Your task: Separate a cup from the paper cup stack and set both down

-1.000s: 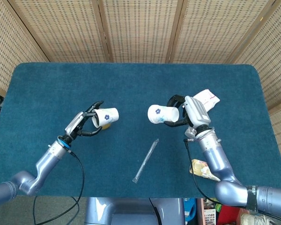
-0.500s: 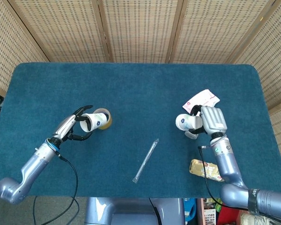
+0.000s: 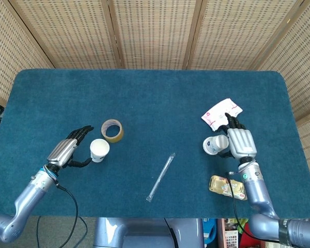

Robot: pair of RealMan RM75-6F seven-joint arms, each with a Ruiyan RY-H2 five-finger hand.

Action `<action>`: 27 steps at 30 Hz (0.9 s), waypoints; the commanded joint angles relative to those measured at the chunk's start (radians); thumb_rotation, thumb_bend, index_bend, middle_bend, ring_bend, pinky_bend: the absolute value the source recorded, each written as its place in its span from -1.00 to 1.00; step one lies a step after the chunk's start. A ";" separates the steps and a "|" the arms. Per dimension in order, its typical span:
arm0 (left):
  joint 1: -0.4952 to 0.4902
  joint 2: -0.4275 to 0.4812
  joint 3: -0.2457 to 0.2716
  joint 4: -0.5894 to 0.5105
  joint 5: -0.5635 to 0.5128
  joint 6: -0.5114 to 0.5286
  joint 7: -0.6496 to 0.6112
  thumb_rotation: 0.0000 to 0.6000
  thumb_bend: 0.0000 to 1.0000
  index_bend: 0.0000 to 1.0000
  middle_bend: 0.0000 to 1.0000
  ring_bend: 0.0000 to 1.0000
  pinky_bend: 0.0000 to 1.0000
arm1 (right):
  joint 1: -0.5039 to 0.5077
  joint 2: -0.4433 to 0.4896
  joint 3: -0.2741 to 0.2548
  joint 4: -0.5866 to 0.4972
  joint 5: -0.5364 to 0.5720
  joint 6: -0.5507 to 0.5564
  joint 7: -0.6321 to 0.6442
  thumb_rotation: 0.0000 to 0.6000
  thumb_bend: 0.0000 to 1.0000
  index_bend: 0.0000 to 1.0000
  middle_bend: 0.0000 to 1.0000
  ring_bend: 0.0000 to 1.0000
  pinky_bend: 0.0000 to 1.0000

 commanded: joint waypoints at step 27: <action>0.405 0.058 0.153 0.035 0.250 0.513 0.339 1.00 -0.49 -1.00 -1.00 -1.00 -1.00 | -0.405 0.101 -0.182 0.156 -0.544 0.292 0.214 1.00 -0.74 -0.58 -1.00 -1.00 -0.93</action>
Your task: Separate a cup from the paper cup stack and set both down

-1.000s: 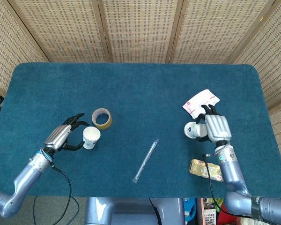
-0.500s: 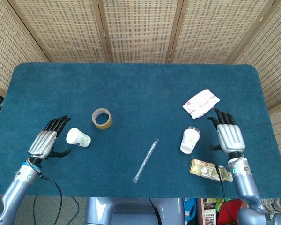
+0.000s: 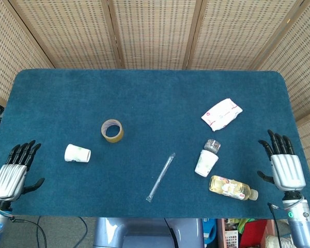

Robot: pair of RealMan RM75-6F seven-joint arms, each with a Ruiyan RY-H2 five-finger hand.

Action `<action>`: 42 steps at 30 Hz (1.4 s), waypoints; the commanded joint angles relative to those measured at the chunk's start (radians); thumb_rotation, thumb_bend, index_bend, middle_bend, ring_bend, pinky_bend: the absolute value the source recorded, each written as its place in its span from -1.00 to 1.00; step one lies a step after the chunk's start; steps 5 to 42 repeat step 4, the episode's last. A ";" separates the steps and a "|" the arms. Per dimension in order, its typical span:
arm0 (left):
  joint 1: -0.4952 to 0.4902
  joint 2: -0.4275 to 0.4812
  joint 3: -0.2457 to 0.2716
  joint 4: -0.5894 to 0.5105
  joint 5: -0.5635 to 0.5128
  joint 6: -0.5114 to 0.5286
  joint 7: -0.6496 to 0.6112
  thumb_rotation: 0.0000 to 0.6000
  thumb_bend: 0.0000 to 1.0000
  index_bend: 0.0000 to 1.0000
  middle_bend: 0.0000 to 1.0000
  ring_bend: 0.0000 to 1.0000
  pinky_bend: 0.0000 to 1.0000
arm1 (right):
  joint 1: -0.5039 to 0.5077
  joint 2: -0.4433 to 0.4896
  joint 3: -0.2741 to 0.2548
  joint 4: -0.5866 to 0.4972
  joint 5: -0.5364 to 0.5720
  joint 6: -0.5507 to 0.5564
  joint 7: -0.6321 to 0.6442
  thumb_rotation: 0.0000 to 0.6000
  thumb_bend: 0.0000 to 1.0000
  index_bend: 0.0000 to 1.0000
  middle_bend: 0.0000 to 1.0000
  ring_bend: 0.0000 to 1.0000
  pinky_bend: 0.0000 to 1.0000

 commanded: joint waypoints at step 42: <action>0.051 -0.022 0.000 0.045 0.024 0.038 0.001 1.00 -0.49 -1.00 -1.00 -1.00 -1.00 | -0.052 -0.033 0.006 0.076 -0.015 0.008 0.026 1.00 -0.74 -0.58 -1.00 -1.00 -0.94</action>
